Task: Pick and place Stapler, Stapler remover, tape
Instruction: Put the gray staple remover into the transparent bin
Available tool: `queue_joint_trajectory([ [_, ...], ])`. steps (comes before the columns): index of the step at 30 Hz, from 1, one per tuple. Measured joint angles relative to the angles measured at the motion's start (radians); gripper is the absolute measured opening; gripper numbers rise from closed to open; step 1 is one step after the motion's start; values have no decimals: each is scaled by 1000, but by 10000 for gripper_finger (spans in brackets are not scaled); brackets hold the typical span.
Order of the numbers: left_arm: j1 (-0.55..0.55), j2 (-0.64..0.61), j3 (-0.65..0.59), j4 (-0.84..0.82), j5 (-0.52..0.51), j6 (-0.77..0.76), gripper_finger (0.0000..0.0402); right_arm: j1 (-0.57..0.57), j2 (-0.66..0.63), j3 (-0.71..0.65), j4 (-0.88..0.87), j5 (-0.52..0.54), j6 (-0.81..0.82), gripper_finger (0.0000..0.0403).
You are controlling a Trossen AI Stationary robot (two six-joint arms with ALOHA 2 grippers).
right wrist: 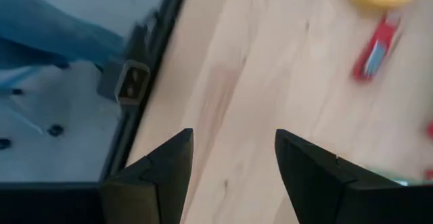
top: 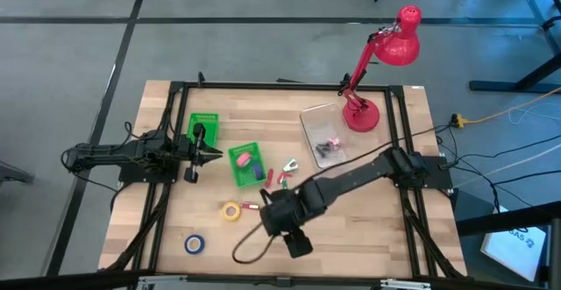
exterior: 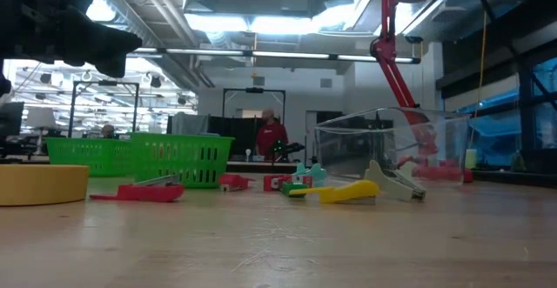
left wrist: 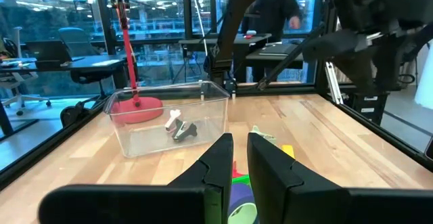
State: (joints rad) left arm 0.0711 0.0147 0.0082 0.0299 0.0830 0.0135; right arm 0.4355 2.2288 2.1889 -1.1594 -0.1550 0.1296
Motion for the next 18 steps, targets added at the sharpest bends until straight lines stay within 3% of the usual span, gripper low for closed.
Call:
queue_joint_trajectory([
  [6, 0, 0, 0, 0, 0, 0, 42, 30, 0, 0, -114, 82, 101, 212],
  [12, 0, 0, 0, 0, 0, 0, 42, 32, 0, 0, -233, 90, 215, 212],
  [18, 0, 0, 0, 0, 0, 0, 42, 35, 0, -1, -354, 223, 269, 212],
])
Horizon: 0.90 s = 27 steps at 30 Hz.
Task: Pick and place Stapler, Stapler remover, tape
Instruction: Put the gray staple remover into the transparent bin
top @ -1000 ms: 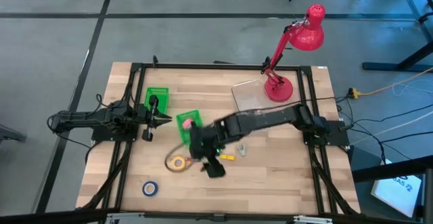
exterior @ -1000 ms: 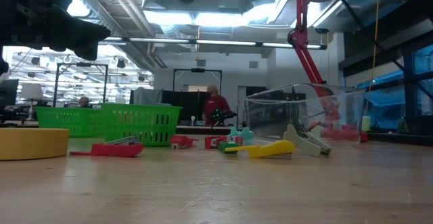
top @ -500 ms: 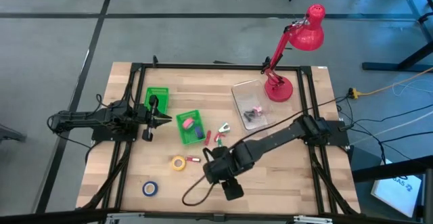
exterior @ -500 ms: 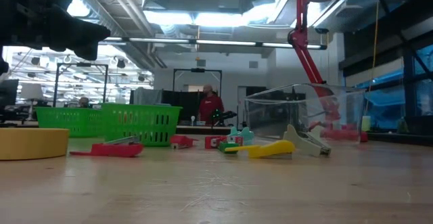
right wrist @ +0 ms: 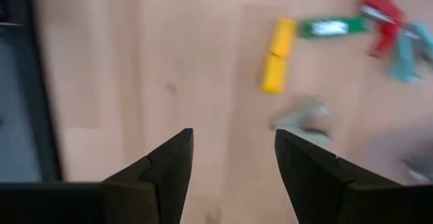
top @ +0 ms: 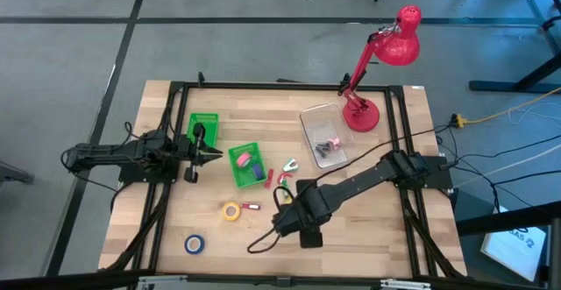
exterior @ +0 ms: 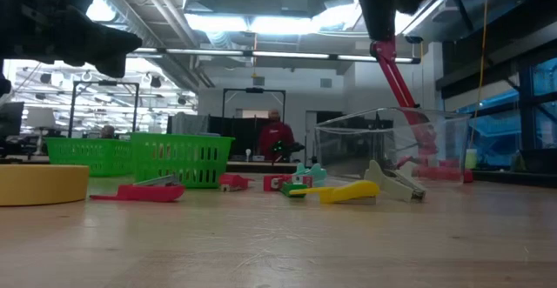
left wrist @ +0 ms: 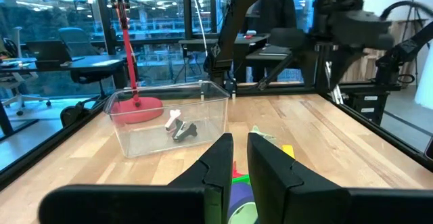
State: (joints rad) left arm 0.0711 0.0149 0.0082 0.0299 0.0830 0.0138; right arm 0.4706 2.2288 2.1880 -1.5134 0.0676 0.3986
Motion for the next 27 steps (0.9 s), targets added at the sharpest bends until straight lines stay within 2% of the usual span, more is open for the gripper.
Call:
queue_joint_trajectory([
  [4, 0, 0, 0, 0, 0, 0, 42, -1, 0, 0, -43, 83, 18, 212],
  [9, 0, 0, 0, 0, 0, 0, 42, 0, 0, -4, -41, 98, 12, 212],
  [14, 0, 0, 0, 0, 0, 0, 42, -10, 2, -116, -13, 103, -17, 212],
  [17, 0, 0, 0, 0, 0, 0, 42, -23, 1, -218, 103, 129, -44, 212],
  [21, 0, 0, 0, 0, 0, 0, 42, -30, 2, -304, 230, 102, -62, 212],
  [27, 0, 0, 0, 1, 0, 0, 42, -28, -46, -412, 330, 70, -62, 212],
])
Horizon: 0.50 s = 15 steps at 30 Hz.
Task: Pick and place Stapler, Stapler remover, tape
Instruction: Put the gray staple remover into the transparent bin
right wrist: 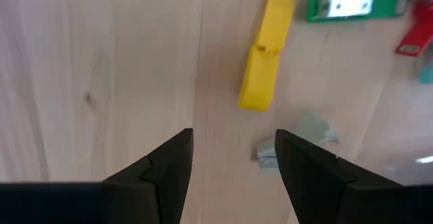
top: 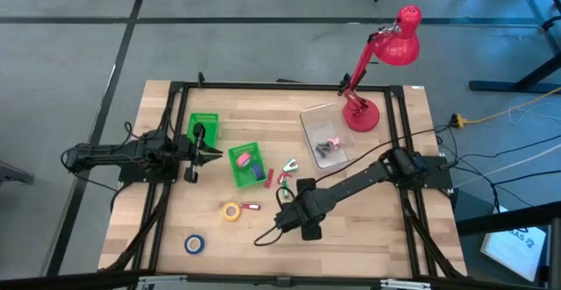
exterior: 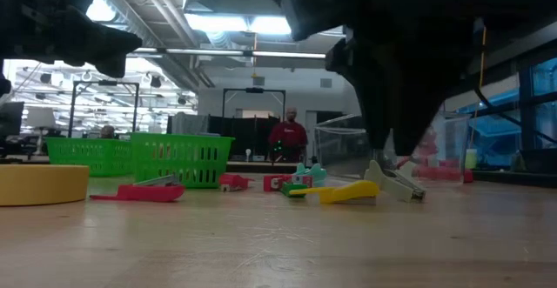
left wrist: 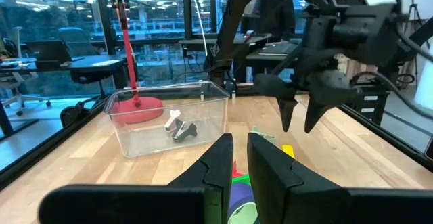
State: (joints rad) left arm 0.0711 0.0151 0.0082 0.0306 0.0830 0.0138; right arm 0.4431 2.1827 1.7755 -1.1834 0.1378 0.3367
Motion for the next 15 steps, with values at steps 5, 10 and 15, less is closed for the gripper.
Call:
queue_joint_trajectory([
  [5, 0, 0, 0, 0, 0, 0, 42, -1, -116, -145, 121, 13, 39, 212],
  [10, 0, 0, 0, 0, 0, 0, 42, -3, -212, -226, 192, 43, 45, 212],
  [15, 0, 0, 0, 0, 0, 0, 42, -41, -247, -280, 227, 76, 23, 212],
])
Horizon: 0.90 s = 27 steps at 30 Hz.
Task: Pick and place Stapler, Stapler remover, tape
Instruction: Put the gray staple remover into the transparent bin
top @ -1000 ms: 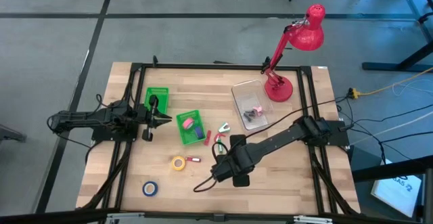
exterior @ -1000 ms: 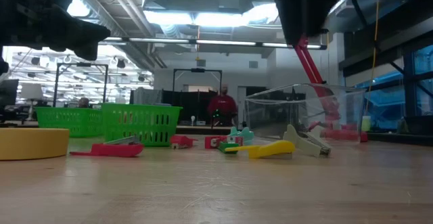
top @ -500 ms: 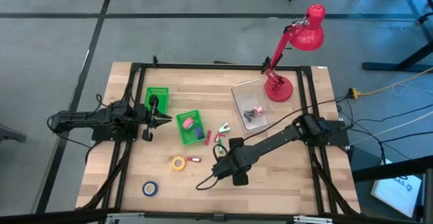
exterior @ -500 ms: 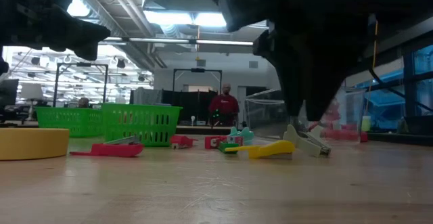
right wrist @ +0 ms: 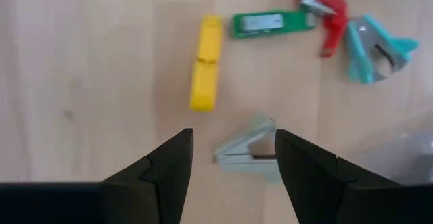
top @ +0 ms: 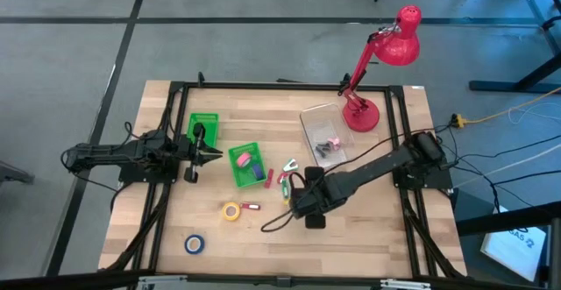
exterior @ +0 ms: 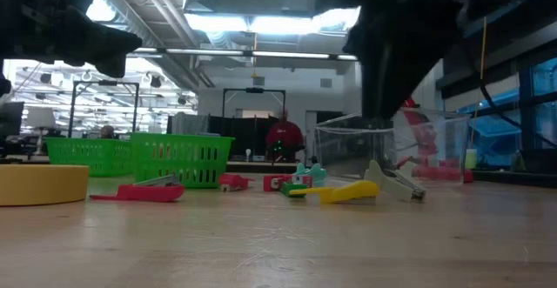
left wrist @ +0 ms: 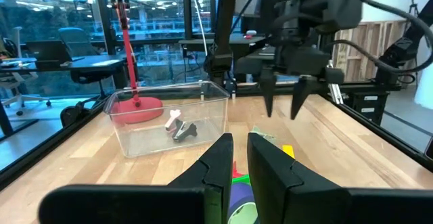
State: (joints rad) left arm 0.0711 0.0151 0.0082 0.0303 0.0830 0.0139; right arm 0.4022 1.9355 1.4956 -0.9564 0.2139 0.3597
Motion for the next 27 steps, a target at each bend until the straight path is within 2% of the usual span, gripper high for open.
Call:
queue_joint_trajectory([
  [5, 0, 0, 0, 0, 0, 0, 42, -41, 0, -45, 147, -6, -119, 212],
  [10, 0, 0, 0, 0, 0, 0, 42, -45, 0, -106, 288, -79, -152, 212],
  [12, 0, 0, 0, 0, 0, 0, 42, -45, 0, -126, 289, -85, -141, 212],
  [17, 0, 0, 0, 0, 0, 0, 42, -41, -5, -129, 148, -146, -3, 212],
  [20, 0, 0, 0, 0, 0, 0, 42, -18, -22, -129, 98, -114, -1, 212],
  [23, 0, 0, 0, 0, 0, 0, 42, -3, -26, -147, 112, -34, -36, 212],
  [27, 0, 0, 0, 0, 0, 0, 42, -6, -29, -242, 223, -36, -16, 212],
])
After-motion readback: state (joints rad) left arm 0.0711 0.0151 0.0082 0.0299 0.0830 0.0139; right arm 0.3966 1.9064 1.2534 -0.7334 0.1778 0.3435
